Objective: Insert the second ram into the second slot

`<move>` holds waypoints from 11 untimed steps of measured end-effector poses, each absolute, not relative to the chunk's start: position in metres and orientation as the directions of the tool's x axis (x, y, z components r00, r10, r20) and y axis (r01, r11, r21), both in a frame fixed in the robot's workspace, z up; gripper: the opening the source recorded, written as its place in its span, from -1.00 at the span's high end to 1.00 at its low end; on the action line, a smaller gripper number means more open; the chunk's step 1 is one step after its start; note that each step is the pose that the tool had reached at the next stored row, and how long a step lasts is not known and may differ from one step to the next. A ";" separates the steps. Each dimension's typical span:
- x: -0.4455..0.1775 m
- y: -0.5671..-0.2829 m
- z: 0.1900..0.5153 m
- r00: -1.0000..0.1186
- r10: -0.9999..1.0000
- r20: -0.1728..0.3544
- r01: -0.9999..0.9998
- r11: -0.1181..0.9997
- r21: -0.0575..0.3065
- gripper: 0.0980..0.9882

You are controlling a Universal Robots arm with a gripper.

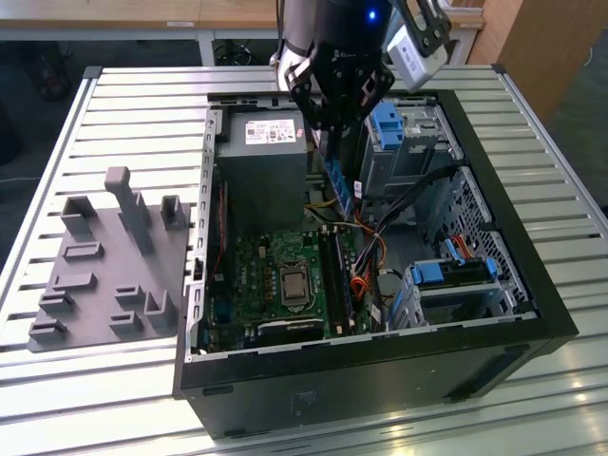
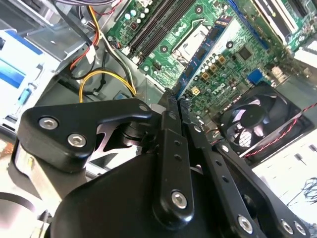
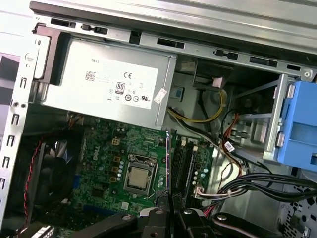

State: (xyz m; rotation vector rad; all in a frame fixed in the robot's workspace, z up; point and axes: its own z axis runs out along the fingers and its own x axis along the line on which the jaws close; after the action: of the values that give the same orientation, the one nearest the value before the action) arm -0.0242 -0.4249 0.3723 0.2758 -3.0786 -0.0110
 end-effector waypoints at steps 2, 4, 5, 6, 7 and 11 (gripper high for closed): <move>-0.024 -0.425 0.372 -0.986 -0.157 0.050 -0.156 0.988 0.011 0.91; -0.024 -0.425 0.372 -0.989 -0.136 0.050 -0.135 0.991 0.010 0.91; -0.024 -0.425 0.372 -0.991 -0.124 0.050 -0.124 0.992 0.009 0.91; -0.024 -0.425 0.372 -0.992 -0.114 0.050 -0.114 0.993 0.009 0.91; -0.024 -0.425 0.372 -0.993 -0.104 0.050 -0.103 0.995 0.008 0.91; -0.024 -0.425 0.372 -0.998 -0.049 0.051 -0.049 0.999 0.005 0.91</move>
State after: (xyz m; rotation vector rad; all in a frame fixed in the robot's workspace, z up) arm -0.0242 -0.4249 0.3721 0.0761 -3.0899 -0.0059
